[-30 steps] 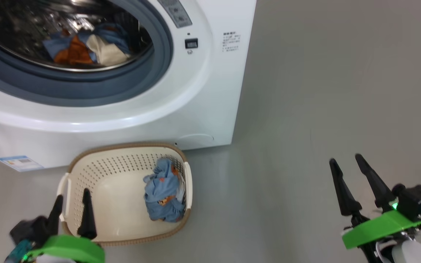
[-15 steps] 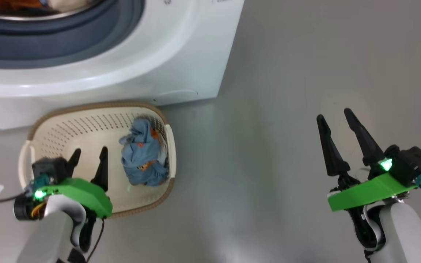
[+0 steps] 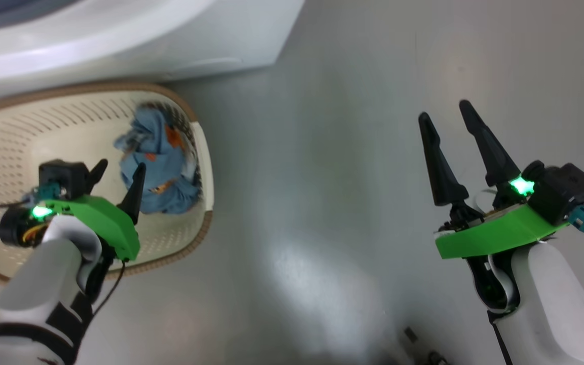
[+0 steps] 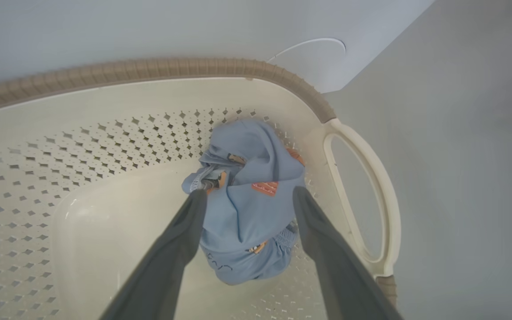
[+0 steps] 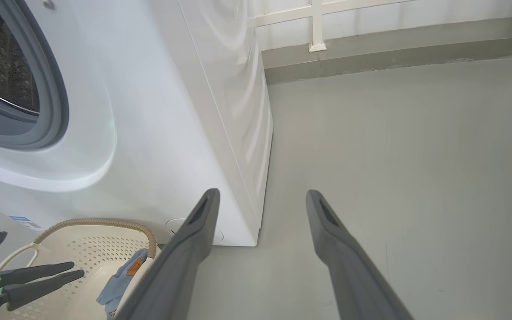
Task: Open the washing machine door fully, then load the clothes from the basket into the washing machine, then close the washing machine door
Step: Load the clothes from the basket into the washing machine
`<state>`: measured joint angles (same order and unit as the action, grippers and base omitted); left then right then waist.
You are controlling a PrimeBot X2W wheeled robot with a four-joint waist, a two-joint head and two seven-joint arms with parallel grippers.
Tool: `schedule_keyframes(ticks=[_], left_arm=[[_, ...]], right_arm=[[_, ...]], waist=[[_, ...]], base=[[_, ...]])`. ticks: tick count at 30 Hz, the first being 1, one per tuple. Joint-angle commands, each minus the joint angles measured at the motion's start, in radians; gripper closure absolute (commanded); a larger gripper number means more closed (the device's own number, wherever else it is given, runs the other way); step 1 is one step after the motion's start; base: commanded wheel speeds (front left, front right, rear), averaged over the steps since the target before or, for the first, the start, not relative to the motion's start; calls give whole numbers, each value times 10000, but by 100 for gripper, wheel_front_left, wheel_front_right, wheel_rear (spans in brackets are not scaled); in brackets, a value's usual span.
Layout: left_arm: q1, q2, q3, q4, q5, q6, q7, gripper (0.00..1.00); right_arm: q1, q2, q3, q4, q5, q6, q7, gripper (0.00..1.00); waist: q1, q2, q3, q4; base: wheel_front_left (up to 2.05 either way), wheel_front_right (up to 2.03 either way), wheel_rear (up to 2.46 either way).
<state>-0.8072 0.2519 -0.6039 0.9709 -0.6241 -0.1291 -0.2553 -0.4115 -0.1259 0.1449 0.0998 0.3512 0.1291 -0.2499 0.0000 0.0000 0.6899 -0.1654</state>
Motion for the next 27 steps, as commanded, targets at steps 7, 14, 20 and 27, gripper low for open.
schedule_keyframes(ticks=[7,14,20,27], left_arm=[[-984,806,-1565,355,-1107,-15,-38,0],[-1643,1098,-2737,557,-1828,-15,-23,0],[-2164,1265,-3693,883,-2623,-15,32,0],[-2301,1345,-4309,1075,-3458,-15,67,100]], right_arm=[[-245,175,407,-415,-111,16,-118,0],[-371,259,489,-568,-117,16,-118,0],[-344,355,518,-694,-137,16,-118,0],[-308,400,484,-674,-161,16,-118,0]], waist=[[0,0,1377,-613],[0,0,1775,-816],[0,0,1992,-1014],[0,0,1891,-1089]], base=[[0,0,0],[0,0,0],[0,0,0],[0,0,0]])
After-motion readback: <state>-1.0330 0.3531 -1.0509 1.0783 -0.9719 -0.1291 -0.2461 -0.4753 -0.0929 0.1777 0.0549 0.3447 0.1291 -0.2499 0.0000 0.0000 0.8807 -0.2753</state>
